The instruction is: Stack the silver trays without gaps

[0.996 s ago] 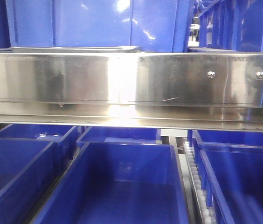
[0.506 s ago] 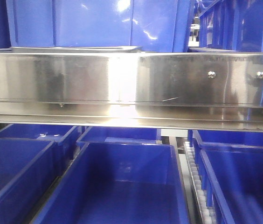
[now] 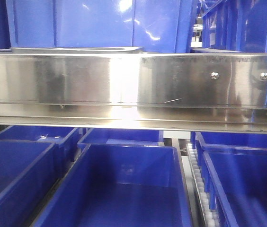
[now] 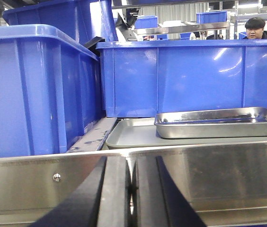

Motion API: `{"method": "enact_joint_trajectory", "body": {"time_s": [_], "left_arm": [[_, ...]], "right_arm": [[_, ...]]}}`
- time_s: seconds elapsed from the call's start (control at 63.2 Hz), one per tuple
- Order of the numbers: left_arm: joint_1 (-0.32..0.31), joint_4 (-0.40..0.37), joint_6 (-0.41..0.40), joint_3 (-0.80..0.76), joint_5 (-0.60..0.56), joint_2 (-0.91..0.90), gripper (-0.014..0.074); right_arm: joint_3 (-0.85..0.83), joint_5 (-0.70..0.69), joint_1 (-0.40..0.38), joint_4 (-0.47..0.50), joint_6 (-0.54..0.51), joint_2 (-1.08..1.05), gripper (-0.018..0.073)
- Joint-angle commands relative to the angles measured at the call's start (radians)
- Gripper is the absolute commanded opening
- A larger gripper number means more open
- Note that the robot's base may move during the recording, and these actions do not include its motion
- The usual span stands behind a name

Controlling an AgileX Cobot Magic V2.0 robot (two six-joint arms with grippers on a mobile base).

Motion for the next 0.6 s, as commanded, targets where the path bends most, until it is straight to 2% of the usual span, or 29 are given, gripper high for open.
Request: {"method": "enact_joint_trajectory", "body": {"time_s": [0.0, 0.585], "left_arm": [[0.001, 0.001, 0.004, -0.003, -0.012, -0.005, 0.0002], [0.001, 0.001, 0.004, -0.003, -0.012, -0.005, 0.0002]], "right_arm": [[0.0, -0.009, -0.004, -0.001, -0.024, -0.004, -0.0075], [0.0, -0.035, -0.004, 0.034, -0.006, -0.004, -0.0075]]}}
